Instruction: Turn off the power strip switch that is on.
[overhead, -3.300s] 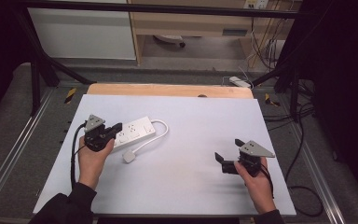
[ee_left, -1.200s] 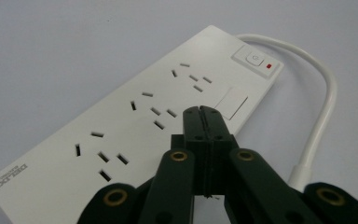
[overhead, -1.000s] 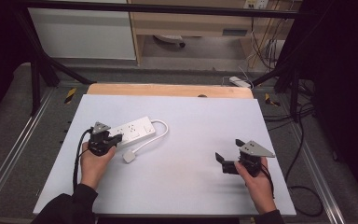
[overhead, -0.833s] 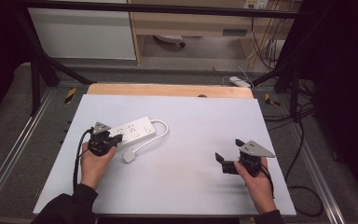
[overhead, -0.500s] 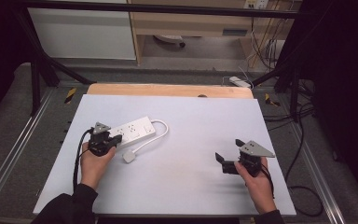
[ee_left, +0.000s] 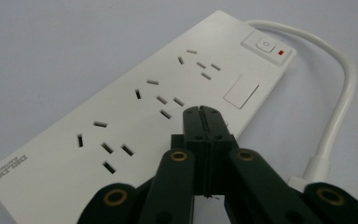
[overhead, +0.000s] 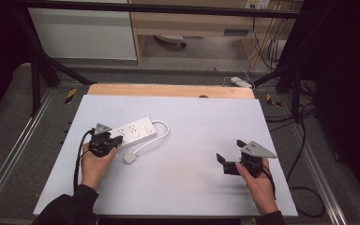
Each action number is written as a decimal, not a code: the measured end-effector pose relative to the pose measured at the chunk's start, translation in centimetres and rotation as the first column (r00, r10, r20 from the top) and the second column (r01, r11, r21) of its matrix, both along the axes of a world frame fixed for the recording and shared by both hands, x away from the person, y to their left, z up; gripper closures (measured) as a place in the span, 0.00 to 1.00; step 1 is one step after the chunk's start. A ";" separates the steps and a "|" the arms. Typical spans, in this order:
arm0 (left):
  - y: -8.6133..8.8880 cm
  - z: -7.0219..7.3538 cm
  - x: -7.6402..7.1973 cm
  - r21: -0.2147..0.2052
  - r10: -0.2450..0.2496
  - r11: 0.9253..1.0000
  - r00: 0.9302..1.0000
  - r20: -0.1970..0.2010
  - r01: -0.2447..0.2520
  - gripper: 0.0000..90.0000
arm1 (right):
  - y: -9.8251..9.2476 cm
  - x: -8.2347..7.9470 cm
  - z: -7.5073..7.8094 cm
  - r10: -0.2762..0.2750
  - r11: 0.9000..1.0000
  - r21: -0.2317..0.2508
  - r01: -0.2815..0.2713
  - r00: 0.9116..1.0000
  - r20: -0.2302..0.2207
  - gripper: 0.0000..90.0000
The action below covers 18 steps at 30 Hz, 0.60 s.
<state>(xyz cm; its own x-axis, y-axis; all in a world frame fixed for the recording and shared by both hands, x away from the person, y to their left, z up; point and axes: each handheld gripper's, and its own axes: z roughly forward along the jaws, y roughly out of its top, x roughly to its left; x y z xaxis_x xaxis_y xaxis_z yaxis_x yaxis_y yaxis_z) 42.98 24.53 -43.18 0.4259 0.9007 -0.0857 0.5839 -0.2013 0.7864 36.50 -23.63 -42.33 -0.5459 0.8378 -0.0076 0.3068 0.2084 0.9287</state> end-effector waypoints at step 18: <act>0.1 -0.2 0.0 0.002 -0.002 1.000 1.000 0.004 0.002 1.00 | 0.0 0.0 0.0 0.000 1.000 0.000 0.000 1.000 -0.002 0.05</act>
<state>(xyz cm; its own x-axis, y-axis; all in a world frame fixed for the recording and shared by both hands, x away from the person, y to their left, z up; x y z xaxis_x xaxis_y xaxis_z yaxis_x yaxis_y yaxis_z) 43.01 24.65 -43.33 0.4280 0.9000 -0.0824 0.5805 -0.2039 0.7883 36.47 -23.62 -42.34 -0.5463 0.8375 -0.0060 0.3088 0.2081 0.9281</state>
